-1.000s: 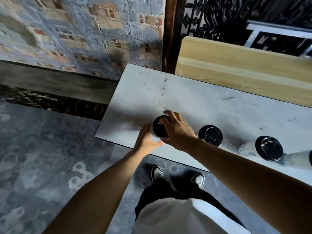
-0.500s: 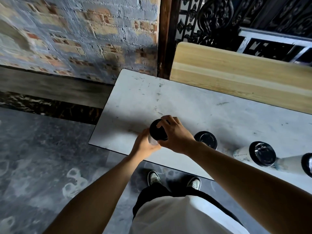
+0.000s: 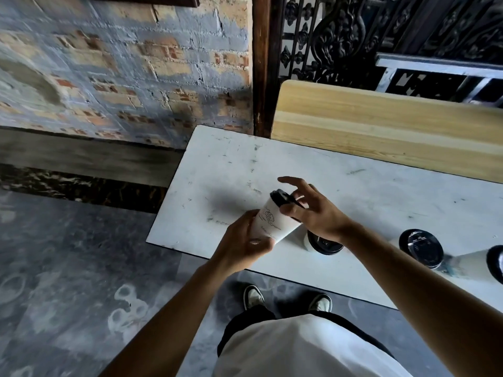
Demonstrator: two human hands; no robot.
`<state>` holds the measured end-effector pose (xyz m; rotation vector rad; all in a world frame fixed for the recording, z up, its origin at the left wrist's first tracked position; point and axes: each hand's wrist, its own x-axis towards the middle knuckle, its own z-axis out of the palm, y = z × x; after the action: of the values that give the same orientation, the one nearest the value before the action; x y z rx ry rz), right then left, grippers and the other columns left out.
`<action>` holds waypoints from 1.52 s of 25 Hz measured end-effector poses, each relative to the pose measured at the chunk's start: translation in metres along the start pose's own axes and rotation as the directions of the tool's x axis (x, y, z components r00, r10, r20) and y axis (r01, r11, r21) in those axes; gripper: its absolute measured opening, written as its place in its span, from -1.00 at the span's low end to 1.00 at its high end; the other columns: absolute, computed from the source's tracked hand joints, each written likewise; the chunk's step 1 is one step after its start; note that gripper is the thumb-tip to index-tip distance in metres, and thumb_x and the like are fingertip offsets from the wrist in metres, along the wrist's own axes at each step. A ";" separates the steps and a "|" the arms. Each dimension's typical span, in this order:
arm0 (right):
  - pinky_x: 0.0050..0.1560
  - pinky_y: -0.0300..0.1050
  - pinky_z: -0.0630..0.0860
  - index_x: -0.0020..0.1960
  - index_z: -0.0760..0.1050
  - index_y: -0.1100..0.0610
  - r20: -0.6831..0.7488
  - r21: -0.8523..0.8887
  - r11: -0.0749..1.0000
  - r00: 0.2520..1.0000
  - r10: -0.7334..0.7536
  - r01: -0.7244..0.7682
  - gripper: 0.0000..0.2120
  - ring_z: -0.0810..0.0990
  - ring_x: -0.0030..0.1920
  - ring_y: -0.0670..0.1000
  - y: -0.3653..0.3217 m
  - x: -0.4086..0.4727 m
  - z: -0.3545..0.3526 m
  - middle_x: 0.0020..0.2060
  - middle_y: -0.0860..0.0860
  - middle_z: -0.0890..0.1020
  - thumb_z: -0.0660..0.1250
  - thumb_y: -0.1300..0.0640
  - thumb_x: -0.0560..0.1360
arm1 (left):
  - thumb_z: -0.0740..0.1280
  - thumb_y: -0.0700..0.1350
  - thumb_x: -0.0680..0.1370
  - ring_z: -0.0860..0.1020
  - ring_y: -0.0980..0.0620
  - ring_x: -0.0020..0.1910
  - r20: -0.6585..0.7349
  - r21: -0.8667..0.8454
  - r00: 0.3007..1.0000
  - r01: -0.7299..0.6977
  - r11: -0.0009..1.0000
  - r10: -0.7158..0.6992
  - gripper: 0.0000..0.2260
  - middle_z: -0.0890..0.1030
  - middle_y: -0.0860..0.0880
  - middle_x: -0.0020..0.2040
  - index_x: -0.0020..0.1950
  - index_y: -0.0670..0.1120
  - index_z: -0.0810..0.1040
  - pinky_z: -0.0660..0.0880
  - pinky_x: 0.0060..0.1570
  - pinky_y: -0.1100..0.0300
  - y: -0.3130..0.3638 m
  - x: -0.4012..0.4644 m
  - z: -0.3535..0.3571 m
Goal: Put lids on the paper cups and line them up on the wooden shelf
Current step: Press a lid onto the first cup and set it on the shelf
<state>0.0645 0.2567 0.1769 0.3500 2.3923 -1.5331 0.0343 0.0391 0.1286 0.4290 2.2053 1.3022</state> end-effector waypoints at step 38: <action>-0.01 -0.02 0.60 0.37 0.52 0.09 -0.138 0.867 0.497 0.972 0.190 0.026 -0.58 0.65 -0.06 0.11 -0.003 -0.020 -0.030 0.12 0.10 0.60 0.25 -0.03 0.56 | 0.29 0.20 0.61 0.70 -0.13 -0.30 0.105 -0.459 0.937 0.343 0.819 -0.334 -0.73 0.70 -0.13 -0.08 0.11 0.04 0.58 0.60 -0.46 0.03 0.121 0.003 0.023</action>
<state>0.0787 0.2819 0.1985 0.8511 1.4338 -2.6751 0.0457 0.1155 0.2246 -0.1369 1.7509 1.5500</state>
